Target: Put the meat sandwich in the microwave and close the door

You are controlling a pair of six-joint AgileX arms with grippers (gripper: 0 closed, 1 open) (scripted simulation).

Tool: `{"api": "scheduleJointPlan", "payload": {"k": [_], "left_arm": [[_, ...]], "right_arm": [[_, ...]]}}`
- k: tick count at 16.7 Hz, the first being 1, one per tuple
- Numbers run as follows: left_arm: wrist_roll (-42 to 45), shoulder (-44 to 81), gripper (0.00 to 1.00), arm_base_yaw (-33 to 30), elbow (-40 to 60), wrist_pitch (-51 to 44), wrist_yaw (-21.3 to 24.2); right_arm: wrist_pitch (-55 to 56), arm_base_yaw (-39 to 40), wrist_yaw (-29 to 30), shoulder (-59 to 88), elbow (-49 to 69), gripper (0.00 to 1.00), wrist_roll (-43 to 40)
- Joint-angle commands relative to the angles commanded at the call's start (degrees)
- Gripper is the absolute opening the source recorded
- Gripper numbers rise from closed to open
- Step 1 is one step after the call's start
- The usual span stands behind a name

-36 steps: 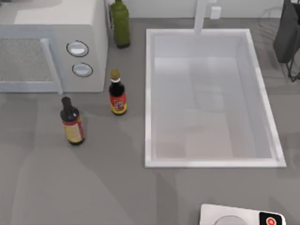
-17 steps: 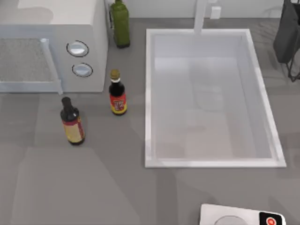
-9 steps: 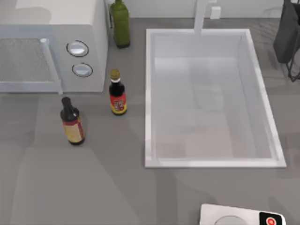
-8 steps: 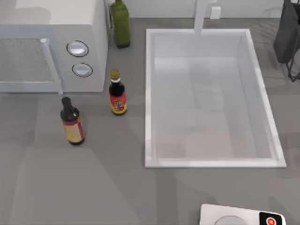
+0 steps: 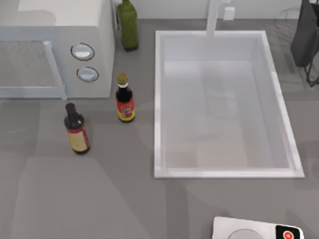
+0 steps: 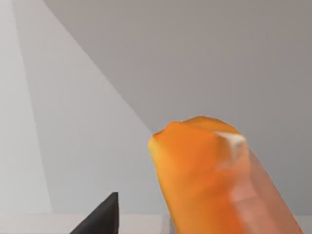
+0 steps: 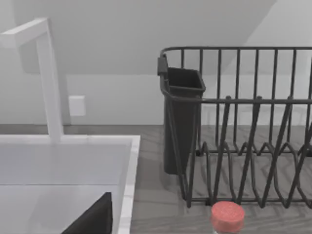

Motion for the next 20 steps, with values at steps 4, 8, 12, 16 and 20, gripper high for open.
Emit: {"api": "scheduleJointPlan", "payload": {"k": [4,8,12,16,20], "left_arm": [[-0.15,-7.28,1.00,0.86,-10.14,2.56,0.94],[0.15,-13.33,1.00,1.60,-20.13,5.13,1.99],[0.18,-20.00,1.00,2.48,-29.12,8.11,2.91],[0.24,-26.06,1.00,3.65,-40.08,10.52,3.50],[0.57,-33.93,1.00,4.88,-50.49,14.17,4.36]], "right_arm": [[0.00,0.00,0.00,0.00,0.00,1.00,0.00],[0.00,0.00,0.00,0.00,0.00,1.00,0.00],[0.00,0.00,0.00,0.00,0.00,1.00,0.00],[0.00,0.00,0.00,0.00,0.00,1.00,0.00],[0.00,0.00,0.00,0.00,0.00,1.00,0.00]]}}
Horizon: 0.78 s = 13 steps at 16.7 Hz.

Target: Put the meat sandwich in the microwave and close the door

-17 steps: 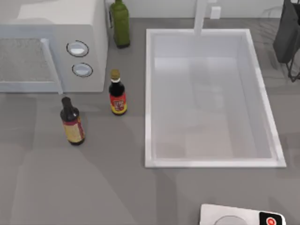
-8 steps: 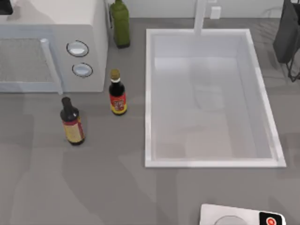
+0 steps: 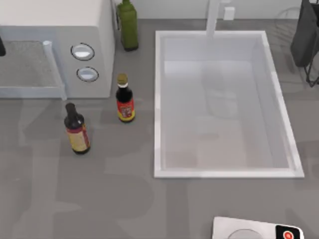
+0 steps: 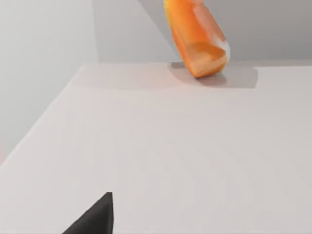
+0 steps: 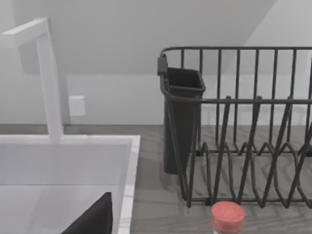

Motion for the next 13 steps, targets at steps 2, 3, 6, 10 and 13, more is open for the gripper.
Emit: {"api": "scheduleJointPlan", "payload": {"k": [2,3,6,10,13], "left_arm": [[-0.10,-1.63,1.00,0.39,-1.66,1.32,0.36],[-0.10,-1.63,1.00,0.39,-1.66,1.33,0.36],[-0.10,-1.36,1.00,0.08,-1.48,1.19,0.29],[-0.20,-3.34,1.00,0.03,0.60,-2.45,0.23],[-0.20,-5.19,1.00,-0.03,2.96,-7.24,0.21]], "right_arm": [[0.00,0.00,0.00,0.00,0.00,1.00,0.00],[0.00,0.00,0.00,0.00,0.00,1.00,0.00],[0.00,0.00,0.00,0.00,0.00,1.00,0.00],[0.00,0.00,0.00,0.00,0.00,1.00,0.00],[0.00,0.00,0.00,0.00,0.00,1.00,0.00]]}}
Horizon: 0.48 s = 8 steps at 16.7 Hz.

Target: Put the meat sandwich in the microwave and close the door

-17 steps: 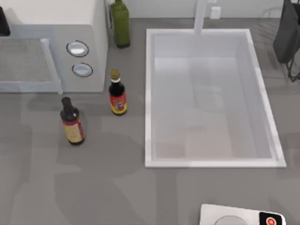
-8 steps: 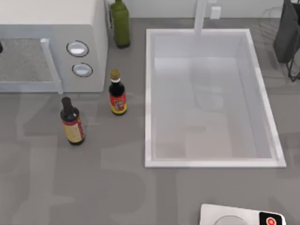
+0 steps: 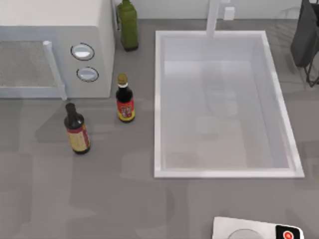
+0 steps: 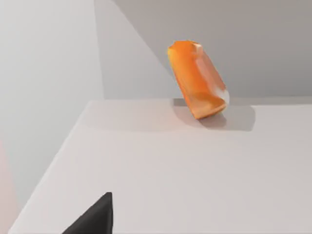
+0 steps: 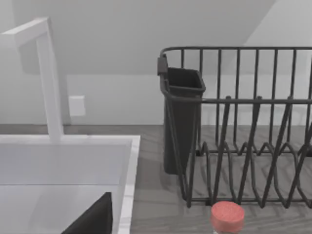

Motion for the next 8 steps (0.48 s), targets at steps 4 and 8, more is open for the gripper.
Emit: {"api": "scheduleJointPlan", "payload": {"k": [4,8], "left_arm": [[0.06,-2.64,1.00,-0.10,3.29,-5.81,0.00],[0.05,-5.13,1.00,-0.03,6.37,-11.81,-0.16]], "right_arm": [[0.00,0.00,0.00,0.00,0.00,1.00,0.00],[0.00,0.00,0.00,0.00,0.00,1.00,0.00]]}}
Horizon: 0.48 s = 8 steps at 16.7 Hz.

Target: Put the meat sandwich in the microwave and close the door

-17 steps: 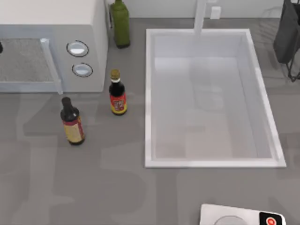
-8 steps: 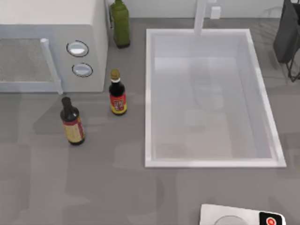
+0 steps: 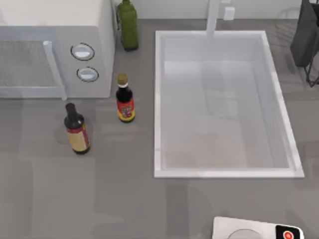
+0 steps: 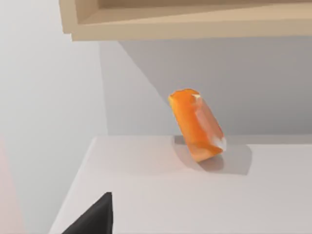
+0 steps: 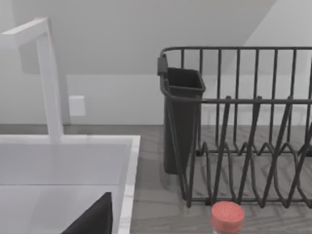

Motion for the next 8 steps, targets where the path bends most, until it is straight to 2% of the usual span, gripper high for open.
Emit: {"api": "scheduleJointPlan", "payload": {"k": [3,8], "left_arm": [[0.06,-2.11,1.00,0.01,3.07,-5.37,-0.07],[0.03,-2.63,1.00,0.03,3.80,-6.13,-0.06]], "right_arm": [[0.00,0.00,0.00,0.00,0.00,1.00,0.00],[0.00,0.00,0.00,0.00,0.00,1.00,0.00]]}}
